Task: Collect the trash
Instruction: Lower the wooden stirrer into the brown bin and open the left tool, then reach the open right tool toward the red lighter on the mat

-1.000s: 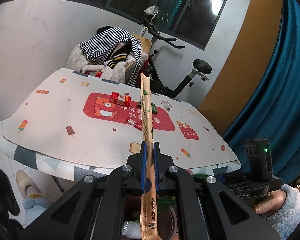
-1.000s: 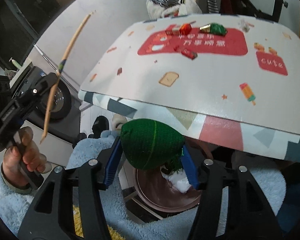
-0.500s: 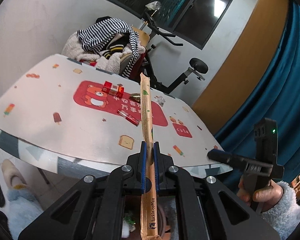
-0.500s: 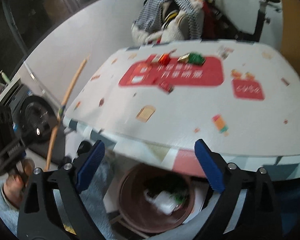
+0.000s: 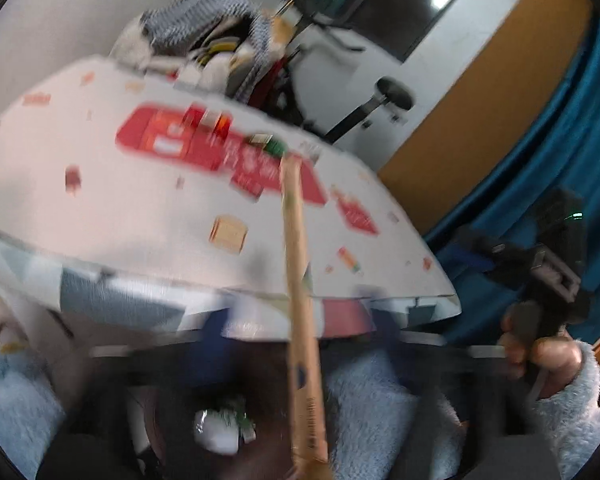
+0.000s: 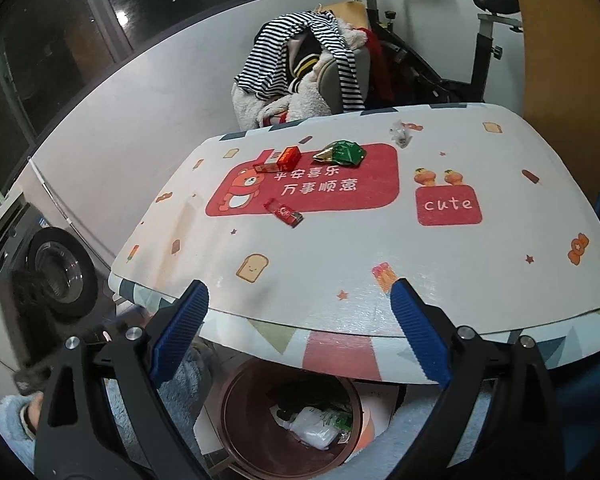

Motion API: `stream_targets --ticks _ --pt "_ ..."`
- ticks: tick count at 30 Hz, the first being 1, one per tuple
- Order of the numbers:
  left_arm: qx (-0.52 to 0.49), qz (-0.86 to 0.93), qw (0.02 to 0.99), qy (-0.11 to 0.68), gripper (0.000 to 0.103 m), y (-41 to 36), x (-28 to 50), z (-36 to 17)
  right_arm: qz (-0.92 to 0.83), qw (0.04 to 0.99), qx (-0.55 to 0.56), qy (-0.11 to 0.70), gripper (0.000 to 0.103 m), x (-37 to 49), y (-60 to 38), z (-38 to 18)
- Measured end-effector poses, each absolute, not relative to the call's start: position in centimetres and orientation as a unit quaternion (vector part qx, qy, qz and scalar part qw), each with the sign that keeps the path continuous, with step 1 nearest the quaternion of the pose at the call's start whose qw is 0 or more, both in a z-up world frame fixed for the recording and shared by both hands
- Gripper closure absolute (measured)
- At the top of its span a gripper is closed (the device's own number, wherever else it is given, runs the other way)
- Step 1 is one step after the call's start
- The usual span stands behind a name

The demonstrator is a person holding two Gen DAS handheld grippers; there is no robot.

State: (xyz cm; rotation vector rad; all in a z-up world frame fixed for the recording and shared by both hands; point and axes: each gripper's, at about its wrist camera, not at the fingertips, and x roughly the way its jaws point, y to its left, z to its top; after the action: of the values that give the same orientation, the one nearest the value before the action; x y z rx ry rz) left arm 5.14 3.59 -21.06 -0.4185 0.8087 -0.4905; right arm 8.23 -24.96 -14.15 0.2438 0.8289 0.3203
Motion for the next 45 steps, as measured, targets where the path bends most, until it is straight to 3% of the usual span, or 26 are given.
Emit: stream_targets --ticks 18,33,45 --pt "-0.203 -0.129 0.904 0.353 0.012 9.4 7.3 -19.7 0.152 0.892 0.111 0.411 0.012 9.9 -25.3 -16.4" --pt "-0.184 -0.079 0.918 0.341 0.012 13.7 12.8 -18.7 0.232 0.880 -0.065 0.410 0.018 21.0 -16.5 -20.3" --pt "-0.187 -0.073 0.911 0.361 0.012 14.5 18.5 -20.8 0.235 0.852 -0.089 0.459 0.044 30.3 -11.6 -25.6"
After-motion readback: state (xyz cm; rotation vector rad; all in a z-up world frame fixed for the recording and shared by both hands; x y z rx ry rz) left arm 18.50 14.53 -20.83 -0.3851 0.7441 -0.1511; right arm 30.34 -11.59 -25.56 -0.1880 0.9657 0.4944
